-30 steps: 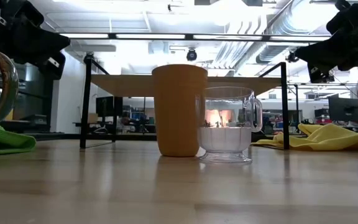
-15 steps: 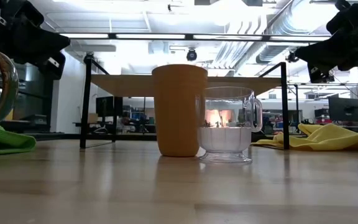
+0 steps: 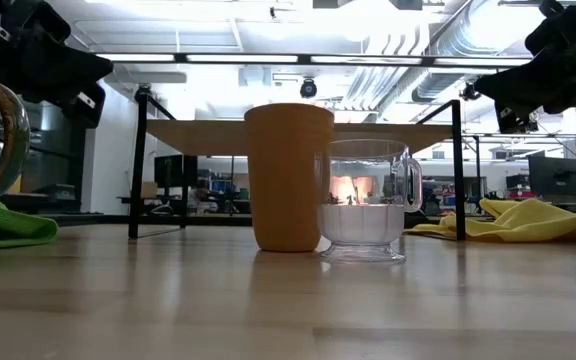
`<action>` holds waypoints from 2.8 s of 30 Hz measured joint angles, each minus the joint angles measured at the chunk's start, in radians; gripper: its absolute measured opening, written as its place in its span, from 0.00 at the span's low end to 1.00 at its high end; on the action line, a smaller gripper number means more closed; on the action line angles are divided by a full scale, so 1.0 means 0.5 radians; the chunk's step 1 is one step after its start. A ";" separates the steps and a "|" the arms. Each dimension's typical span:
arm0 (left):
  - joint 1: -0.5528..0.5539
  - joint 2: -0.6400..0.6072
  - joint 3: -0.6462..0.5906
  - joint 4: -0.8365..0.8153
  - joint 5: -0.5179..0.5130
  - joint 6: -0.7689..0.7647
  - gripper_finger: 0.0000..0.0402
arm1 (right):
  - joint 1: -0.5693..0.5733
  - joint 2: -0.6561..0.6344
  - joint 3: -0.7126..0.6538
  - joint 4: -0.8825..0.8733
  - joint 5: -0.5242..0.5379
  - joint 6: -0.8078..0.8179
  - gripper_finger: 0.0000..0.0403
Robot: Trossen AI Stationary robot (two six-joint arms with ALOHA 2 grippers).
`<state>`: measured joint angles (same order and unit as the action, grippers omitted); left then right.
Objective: Stack small to large cups/mugs on shelf
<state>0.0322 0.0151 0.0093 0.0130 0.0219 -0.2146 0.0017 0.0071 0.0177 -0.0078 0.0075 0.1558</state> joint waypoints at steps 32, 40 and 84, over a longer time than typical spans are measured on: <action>-0.002 -0.001 0.000 1.032 0.030 -0.489 0.00 | 0.000 0.000 0.000 0.000 0.000 0.001 0.00; 0.001 0.009 0.047 1.512 -0.700 -1.041 0.00 | 0.000 0.000 0.000 0.000 0.000 0.001 0.00; -0.400 3.535 3.632 -2.313 -0.512 -0.950 0.36 | -0.001 0.000 0.000 -0.001 0.000 0.001 0.00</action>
<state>-0.1676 1.7824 1.8253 -1.1435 -0.2341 -0.6895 0.0014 0.0071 0.0176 -0.0082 0.0075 0.1562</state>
